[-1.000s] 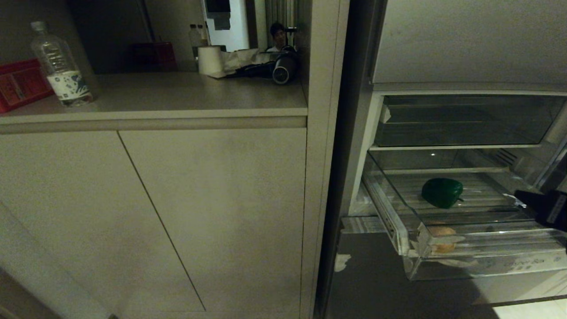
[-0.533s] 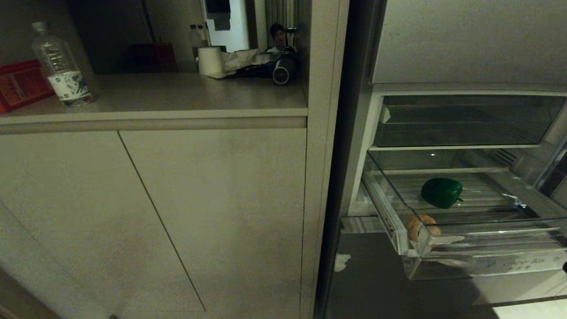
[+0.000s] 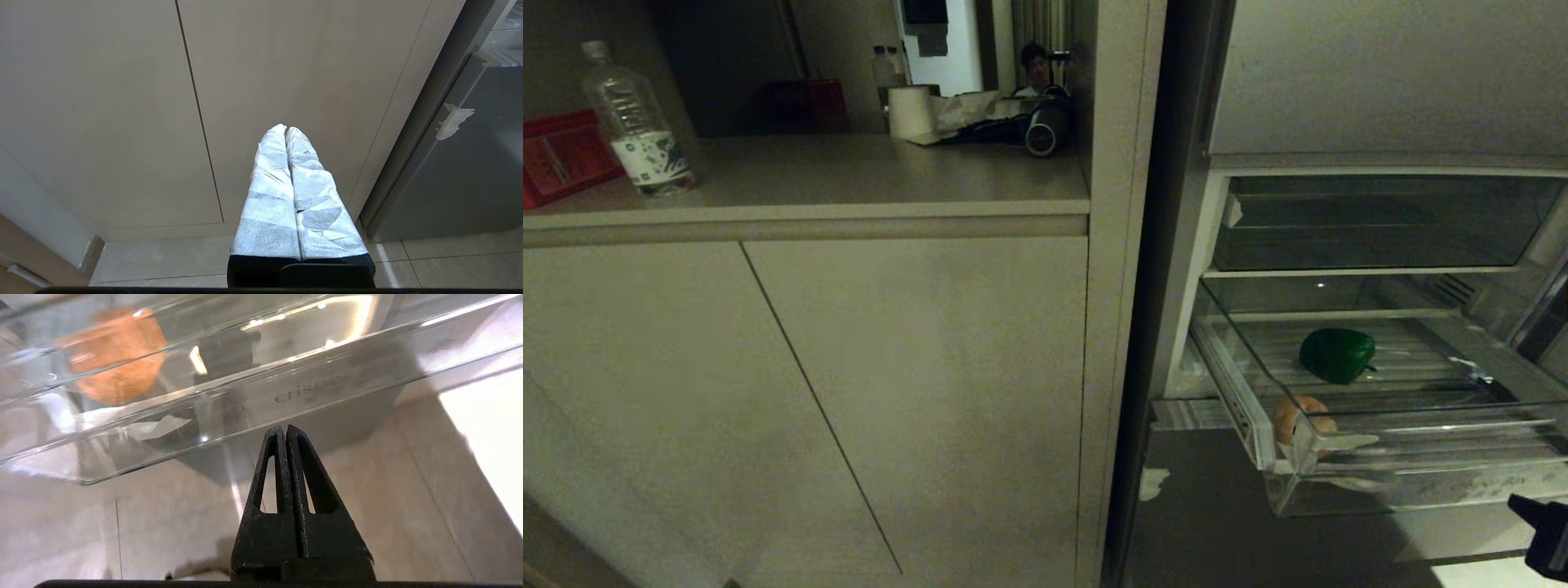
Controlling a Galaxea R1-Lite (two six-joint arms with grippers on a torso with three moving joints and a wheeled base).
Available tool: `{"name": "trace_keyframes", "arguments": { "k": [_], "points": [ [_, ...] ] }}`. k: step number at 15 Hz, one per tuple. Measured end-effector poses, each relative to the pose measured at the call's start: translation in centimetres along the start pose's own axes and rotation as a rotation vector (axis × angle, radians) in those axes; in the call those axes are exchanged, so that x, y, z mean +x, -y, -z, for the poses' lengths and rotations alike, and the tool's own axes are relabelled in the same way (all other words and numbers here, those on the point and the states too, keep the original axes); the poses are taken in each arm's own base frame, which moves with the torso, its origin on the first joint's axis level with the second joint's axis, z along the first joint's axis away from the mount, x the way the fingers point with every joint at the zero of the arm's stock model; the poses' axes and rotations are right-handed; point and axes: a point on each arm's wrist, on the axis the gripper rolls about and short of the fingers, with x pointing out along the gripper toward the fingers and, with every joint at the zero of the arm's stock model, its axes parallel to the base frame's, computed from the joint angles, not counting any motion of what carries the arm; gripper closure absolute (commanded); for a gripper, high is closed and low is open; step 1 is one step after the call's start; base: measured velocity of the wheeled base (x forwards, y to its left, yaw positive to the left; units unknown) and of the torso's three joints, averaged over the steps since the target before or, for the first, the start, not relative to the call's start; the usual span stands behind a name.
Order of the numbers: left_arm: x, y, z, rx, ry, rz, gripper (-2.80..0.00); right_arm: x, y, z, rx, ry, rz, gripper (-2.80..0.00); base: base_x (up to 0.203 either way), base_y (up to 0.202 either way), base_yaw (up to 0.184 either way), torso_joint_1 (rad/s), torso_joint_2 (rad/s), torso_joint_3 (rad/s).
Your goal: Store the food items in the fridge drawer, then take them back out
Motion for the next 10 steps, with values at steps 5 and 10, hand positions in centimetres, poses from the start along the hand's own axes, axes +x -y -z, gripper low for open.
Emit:
{"name": "trace_keyframes", "arguments": {
  "k": [5, 10],
  "points": [
    [0.0, 0.0, 0.0, 0.0, 0.0, 0.0, 0.0, 3.8, -0.6, -1.9, -0.003, -0.088, 0.014, 0.0, 0.0, 0.0, 0.0, 0.0, 0.0, 0.0],
    [0.0, 0.0, 0.0, 0.0, 0.0, 0.001, 0.0, 7.3, -1.5, -4.6, -0.001, -0.1, -0.019, 0.0, 0.0, 0.0, 0.0, 0.0, 0.0, 0.0]
  ]
}}
